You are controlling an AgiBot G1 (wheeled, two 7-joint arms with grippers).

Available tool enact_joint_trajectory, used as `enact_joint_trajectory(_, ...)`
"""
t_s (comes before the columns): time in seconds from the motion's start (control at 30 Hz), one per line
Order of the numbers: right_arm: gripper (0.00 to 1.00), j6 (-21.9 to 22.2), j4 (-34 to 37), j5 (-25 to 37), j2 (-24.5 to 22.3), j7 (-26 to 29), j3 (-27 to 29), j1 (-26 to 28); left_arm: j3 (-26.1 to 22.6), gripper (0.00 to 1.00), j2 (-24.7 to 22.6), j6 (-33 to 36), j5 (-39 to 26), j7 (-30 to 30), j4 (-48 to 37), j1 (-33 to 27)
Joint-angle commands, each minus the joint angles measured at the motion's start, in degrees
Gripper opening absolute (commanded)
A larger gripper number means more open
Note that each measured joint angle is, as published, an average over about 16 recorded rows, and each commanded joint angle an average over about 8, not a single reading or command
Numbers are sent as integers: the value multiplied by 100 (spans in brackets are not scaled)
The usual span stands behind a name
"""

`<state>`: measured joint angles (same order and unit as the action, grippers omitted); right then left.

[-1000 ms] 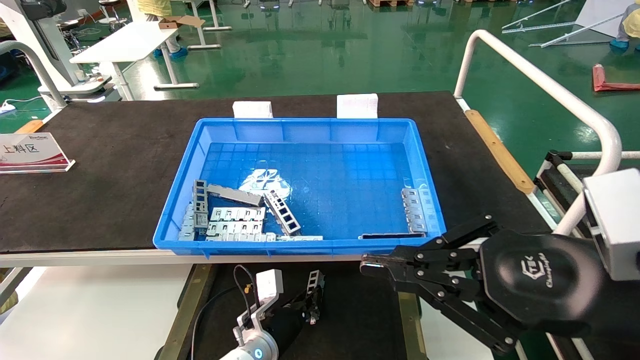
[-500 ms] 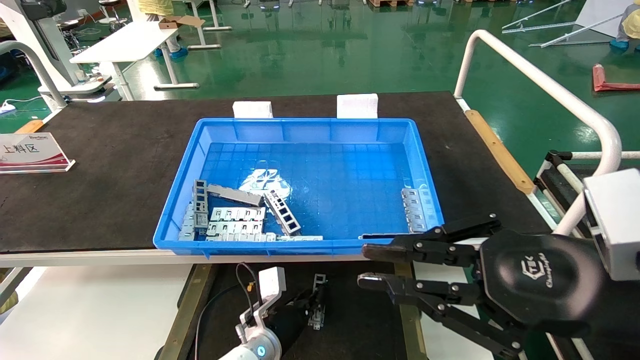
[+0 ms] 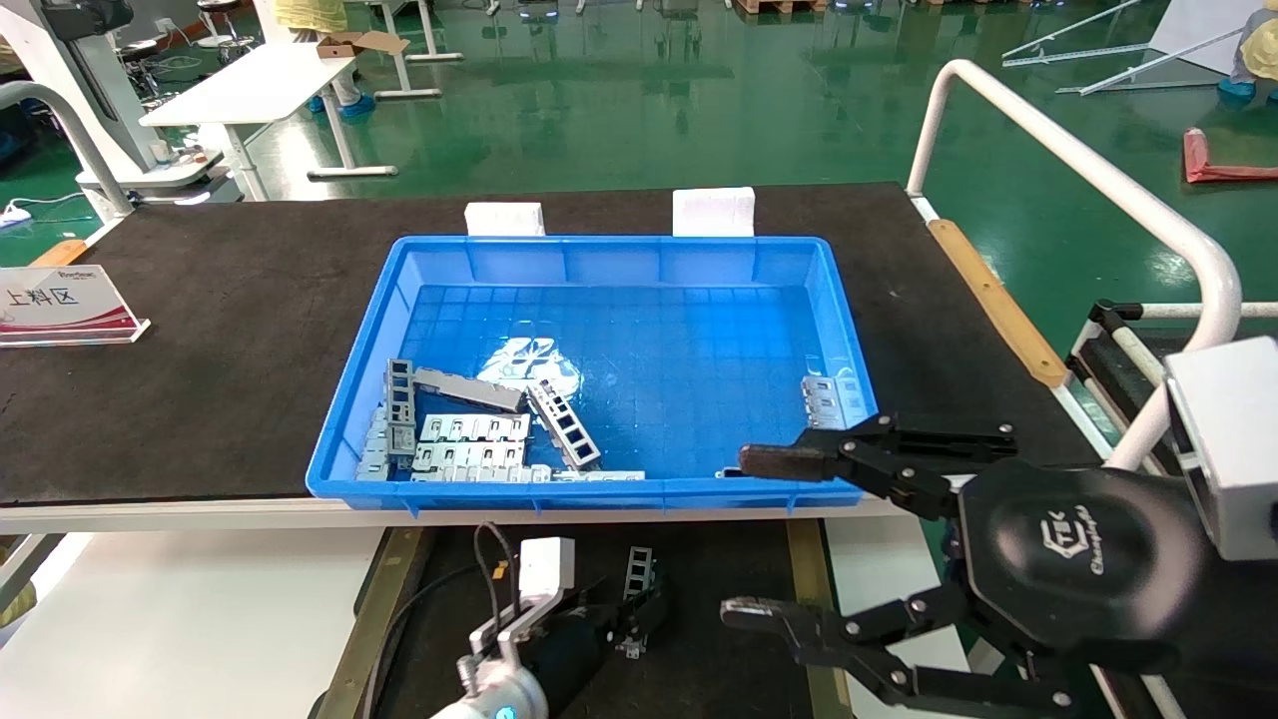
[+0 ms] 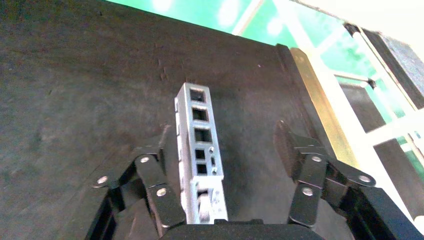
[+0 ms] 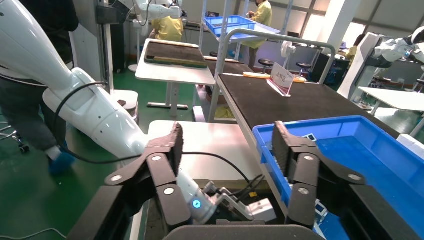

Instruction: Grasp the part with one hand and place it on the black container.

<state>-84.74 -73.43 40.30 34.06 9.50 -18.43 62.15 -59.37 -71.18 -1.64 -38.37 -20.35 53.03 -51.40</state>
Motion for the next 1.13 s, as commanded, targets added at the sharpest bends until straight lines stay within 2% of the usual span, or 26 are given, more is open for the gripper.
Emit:
enact_joint_trajectory(0.03, 100, 0, 0, 0, 0, 0, 0, 0, 50, 100, 137, 86, -77, 49, 154, 79)
enact_joint_trajectory(0.33, 100, 1, 0, -1, -1, -1, -2, 1, 183, 100, 1175, 1035, -133, 136, 1042, 272)
enact_joint_trajectory(0.63, 100, 2, 0, -3, -2, -2, -4, 1, 291, 100, 1988, 1900, -160, 285, 1672, 225)
enact_joint_trajectory(0.9, 100, 2, 0, -4, -2, -3, -5, 1, 513, 100, 2458, 2286, -94, 462, 2051, 276)
enact_joint_trajectory(1.13, 100, 3, 0, -4, -3, -3, -6, 2, 648, 100, 2644, 2405, -7, 538, 2189, 375)
